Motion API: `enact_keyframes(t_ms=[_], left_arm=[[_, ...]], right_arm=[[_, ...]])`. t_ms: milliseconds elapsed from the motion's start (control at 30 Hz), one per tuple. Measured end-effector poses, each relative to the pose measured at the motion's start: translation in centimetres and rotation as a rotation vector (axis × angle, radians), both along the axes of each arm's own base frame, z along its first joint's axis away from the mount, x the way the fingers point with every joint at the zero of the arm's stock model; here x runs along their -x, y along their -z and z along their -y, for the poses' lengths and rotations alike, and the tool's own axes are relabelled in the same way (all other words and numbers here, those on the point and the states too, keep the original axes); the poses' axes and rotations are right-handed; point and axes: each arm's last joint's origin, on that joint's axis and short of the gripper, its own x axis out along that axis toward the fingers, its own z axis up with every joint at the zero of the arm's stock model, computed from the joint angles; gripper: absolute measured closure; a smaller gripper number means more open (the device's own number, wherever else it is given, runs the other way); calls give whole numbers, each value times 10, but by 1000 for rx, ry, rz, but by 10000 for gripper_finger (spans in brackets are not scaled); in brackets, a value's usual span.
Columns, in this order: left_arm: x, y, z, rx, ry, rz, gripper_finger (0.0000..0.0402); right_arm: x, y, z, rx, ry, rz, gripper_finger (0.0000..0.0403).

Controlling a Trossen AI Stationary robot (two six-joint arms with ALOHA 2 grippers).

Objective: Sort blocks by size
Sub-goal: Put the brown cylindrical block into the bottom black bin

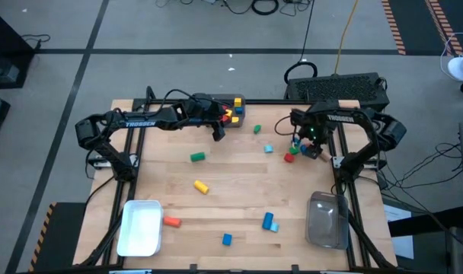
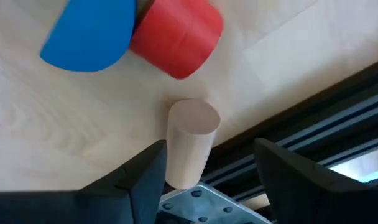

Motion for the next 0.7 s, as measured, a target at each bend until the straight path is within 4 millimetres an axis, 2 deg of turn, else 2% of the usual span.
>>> enact_keyframes(t_ms=[400,700], left_arm=[[0,0,0,1,0,-3,194],[0,1,0,4,-1,-6,195]], right_arm=[[0,1,-1,-40,6,38,188],[0,2,0,-71,85,82,188]])
